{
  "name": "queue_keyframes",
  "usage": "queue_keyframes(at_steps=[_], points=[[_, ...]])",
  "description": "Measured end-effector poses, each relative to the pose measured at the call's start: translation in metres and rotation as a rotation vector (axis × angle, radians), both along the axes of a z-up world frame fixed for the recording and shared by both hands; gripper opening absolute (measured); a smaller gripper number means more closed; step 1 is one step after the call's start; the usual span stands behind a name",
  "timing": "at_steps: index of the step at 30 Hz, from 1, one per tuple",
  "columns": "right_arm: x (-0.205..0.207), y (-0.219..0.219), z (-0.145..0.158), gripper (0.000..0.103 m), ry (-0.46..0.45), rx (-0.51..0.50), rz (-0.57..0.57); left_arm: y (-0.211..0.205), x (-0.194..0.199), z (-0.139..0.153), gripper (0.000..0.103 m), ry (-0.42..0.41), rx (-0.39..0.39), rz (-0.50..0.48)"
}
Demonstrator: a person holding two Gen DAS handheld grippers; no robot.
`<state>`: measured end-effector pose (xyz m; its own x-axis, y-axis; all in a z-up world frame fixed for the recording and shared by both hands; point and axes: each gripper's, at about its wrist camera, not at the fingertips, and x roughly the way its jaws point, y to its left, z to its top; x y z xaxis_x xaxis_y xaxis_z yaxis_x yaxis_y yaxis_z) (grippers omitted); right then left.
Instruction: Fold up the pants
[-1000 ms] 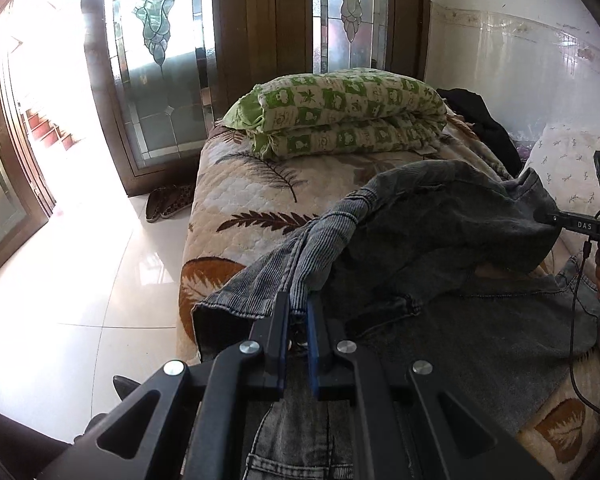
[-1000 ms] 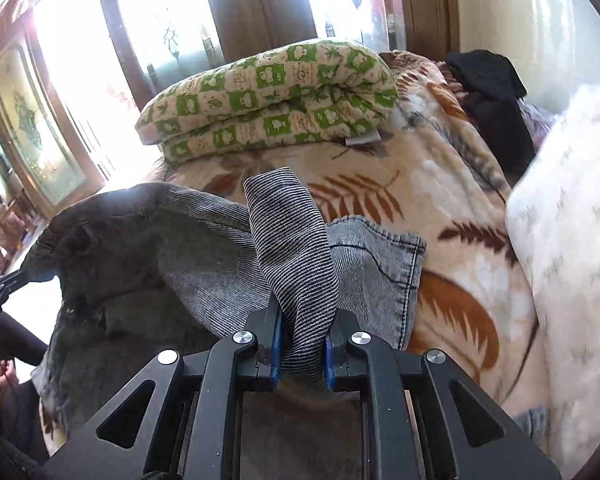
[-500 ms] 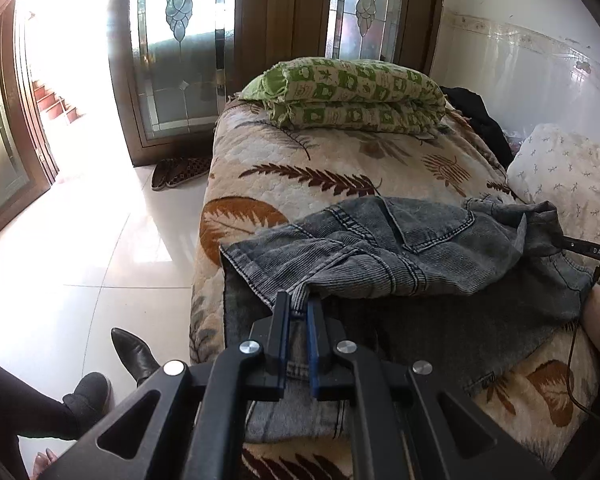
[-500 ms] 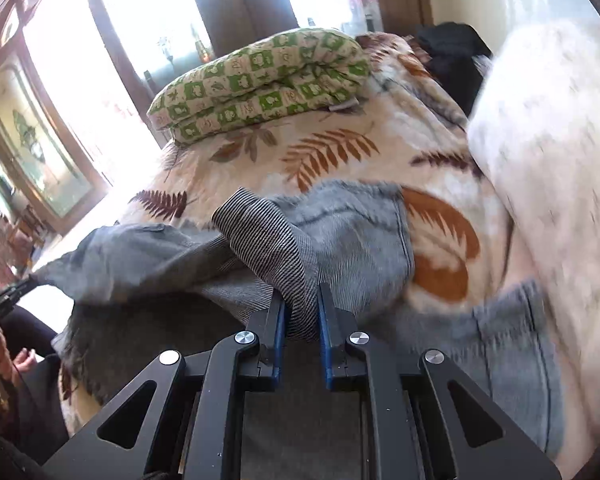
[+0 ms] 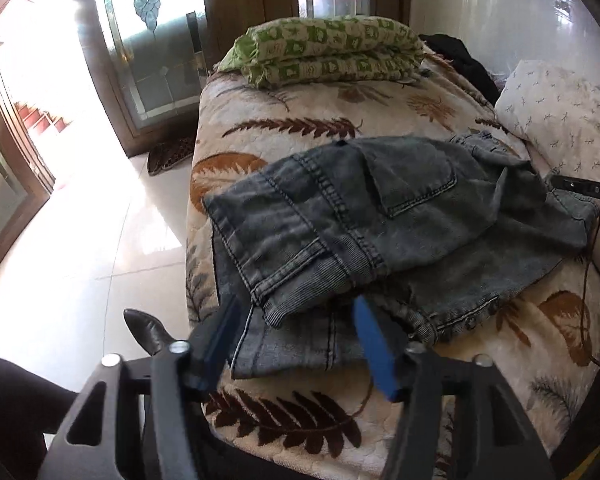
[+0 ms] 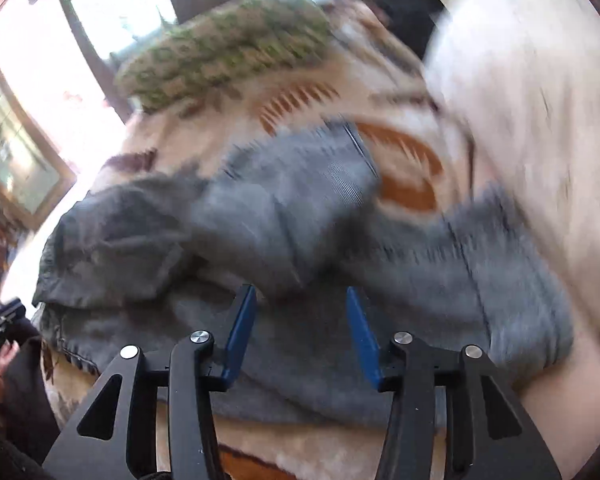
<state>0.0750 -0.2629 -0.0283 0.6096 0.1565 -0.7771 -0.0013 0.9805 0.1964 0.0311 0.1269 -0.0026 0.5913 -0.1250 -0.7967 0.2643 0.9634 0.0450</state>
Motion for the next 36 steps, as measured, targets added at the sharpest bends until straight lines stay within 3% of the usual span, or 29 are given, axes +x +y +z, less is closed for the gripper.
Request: queue_keyframes(at_steps=[3,6,12,14,17,18,19,20,21,22,26,32,34,36], points=[[0.020,0.023,0.016,0.053,-0.047,-0.011,0.060,-0.015,-0.003,0.018,0.070,-0.033,0.016,-0.061],[0.052,0.053,0.019,0.060,-0.048,-0.051,0.132,-0.042,0.006,0.018,0.070,-0.015,0.010,-0.149],[0.099,0.071,-0.017,0.060,0.079,-0.146,0.159,-0.129,0.020,-0.029,0.070,0.003,0.240,-0.394],[0.104,0.069,-0.026,0.065,0.102,-0.201,0.153,-0.140,0.031,-0.048,0.070,0.025,0.308,-0.402],[0.106,0.060,-0.038,0.063,0.129,-0.250,0.149,-0.141,0.044,-0.065,0.070,0.052,0.344,-0.385],[0.105,0.054,-0.042,0.056,0.129,-0.267,0.140,-0.140,0.045,-0.066,0.068,0.050,0.341,-0.385],[0.104,0.049,-0.042,0.030,0.119,-0.259,0.136,-0.139,0.045,-0.065,0.054,0.041,0.335,-0.385],[0.102,0.043,-0.040,0.011,0.108,-0.227,0.128,-0.137,0.046,-0.064,0.042,0.033,0.330,-0.381],[0.100,0.037,-0.037,0.011,0.096,-0.198,0.107,-0.136,0.048,-0.064,0.023,0.047,0.305,-0.388],[0.095,0.028,-0.031,0.011,0.071,-0.158,0.072,-0.135,0.048,-0.062,0.018,0.050,0.283,-0.388],[0.068,0.001,-0.008,0.010,-0.017,-0.095,-0.005,-0.132,0.040,-0.051,0.013,0.010,0.245,-0.376],[0.007,-0.059,0.023,0.009,-0.088,0.043,-0.152,-0.105,0.024,-0.021,0.013,-0.005,0.111,-0.337],[-0.014,-0.076,0.020,0.009,-0.076,0.077,-0.208,-0.097,0.020,-0.021,0.013,0.008,0.078,-0.322],[-0.030,-0.090,0.002,0.010,-0.001,0.104,-0.268,-0.091,0.019,-0.027,0.012,0.034,0.064,-0.310]])
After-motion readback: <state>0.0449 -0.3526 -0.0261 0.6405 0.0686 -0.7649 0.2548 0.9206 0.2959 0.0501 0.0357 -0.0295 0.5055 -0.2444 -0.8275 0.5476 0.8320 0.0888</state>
